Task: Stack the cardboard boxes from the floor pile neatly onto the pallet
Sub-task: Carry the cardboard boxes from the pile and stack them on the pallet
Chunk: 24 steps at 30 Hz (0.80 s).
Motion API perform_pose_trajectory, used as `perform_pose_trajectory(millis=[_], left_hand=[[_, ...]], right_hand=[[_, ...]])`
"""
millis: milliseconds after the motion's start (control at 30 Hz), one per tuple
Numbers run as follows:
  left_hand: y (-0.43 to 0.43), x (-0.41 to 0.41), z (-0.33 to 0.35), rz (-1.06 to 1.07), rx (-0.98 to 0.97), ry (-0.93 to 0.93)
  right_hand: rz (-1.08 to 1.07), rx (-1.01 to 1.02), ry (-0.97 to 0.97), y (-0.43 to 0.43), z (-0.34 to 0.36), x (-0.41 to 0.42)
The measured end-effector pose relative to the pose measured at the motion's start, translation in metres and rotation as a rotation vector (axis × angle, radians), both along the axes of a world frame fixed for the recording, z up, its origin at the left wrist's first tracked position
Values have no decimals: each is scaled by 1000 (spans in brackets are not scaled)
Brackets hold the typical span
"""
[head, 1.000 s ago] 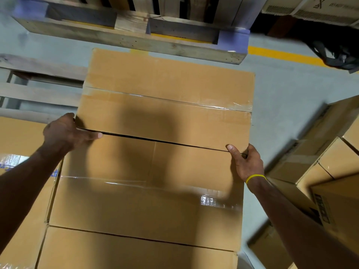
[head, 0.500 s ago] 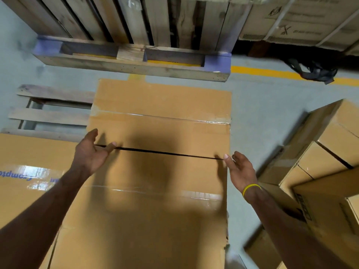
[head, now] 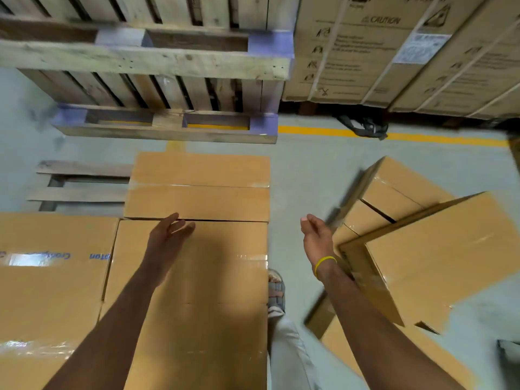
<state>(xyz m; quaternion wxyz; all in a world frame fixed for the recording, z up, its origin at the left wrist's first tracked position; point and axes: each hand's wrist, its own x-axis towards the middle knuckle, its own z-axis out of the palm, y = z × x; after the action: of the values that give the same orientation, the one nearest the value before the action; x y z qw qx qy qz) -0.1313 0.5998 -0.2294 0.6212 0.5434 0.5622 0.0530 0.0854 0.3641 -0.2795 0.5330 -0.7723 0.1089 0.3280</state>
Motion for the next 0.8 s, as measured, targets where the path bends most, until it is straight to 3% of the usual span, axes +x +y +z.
perform_pose_trajectory(millis=[167,333,567,800], left_hand=[[-53,-33,55,-197,53,-45],[-105,-100,116,-263,88,-137],[-172,-173,189,-293,68,-176],[-251,-174,223,-394,26,-227]], right_hand=[[-118,16,-121,-75,88,-38],[-166,28,-217,-144,151,-116],[-263,124,-220,-218,212,-208],[-397,143,-207,-285,268,-258]])
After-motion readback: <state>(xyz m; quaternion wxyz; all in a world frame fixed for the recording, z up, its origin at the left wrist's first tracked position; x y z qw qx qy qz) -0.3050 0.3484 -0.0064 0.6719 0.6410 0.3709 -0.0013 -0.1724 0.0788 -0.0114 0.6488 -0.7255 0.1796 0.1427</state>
